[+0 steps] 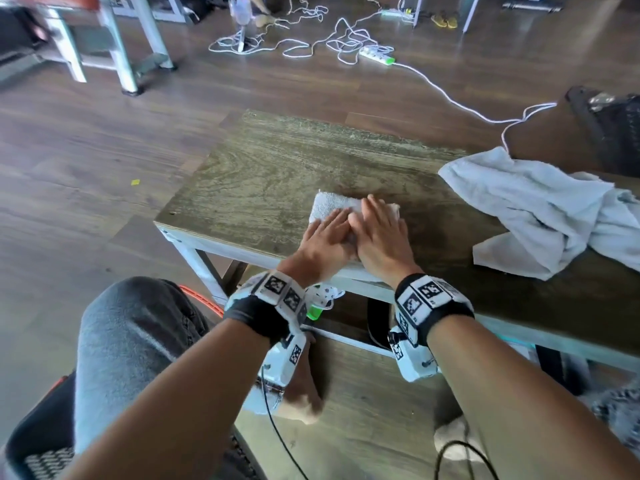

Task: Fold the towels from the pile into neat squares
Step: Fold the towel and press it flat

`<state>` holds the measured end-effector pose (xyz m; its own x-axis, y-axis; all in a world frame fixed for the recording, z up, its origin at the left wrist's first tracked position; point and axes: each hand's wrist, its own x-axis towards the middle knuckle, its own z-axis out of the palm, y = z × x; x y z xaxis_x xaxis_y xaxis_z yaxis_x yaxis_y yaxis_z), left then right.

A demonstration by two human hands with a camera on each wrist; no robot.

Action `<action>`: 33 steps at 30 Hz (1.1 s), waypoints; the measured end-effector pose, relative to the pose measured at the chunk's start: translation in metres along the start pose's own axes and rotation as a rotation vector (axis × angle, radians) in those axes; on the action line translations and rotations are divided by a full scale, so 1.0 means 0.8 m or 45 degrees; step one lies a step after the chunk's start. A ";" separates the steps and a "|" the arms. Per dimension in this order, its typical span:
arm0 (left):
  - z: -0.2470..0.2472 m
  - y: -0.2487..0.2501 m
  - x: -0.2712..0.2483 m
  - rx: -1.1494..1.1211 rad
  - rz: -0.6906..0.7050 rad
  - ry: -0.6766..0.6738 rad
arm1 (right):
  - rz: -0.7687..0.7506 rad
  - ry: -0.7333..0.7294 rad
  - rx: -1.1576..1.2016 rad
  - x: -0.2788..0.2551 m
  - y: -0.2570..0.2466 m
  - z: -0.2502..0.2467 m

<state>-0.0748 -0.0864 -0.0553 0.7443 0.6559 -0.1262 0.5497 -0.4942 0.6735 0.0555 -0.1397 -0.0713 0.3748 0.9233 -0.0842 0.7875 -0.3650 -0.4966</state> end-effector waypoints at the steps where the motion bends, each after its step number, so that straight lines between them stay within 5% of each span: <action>1: -0.010 -0.002 -0.001 -0.279 0.027 0.011 | -0.016 0.000 -0.047 -0.001 -0.001 0.000; 3: -0.025 -0.003 0.006 -0.370 0.089 0.224 | -0.032 0.019 -0.144 -0.003 -0.003 0.001; 6: -0.022 0.005 0.022 0.089 0.152 0.568 | -0.040 0.037 -0.193 -0.006 -0.005 0.003; 10: 0.008 -0.005 0.027 0.307 -0.024 0.248 | -0.051 0.101 -0.201 -0.008 -0.005 0.007; 33: -0.001 -0.026 0.015 0.335 -0.243 0.217 | 0.119 0.012 -0.133 -0.019 0.006 -0.005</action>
<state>-0.0778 -0.0680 -0.0699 0.5571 0.8251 -0.0939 0.7679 -0.4688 0.4364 0.0557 -0.1558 -0.0694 0.4534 0.8835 -0.1177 0.7954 -0.4606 -0.3939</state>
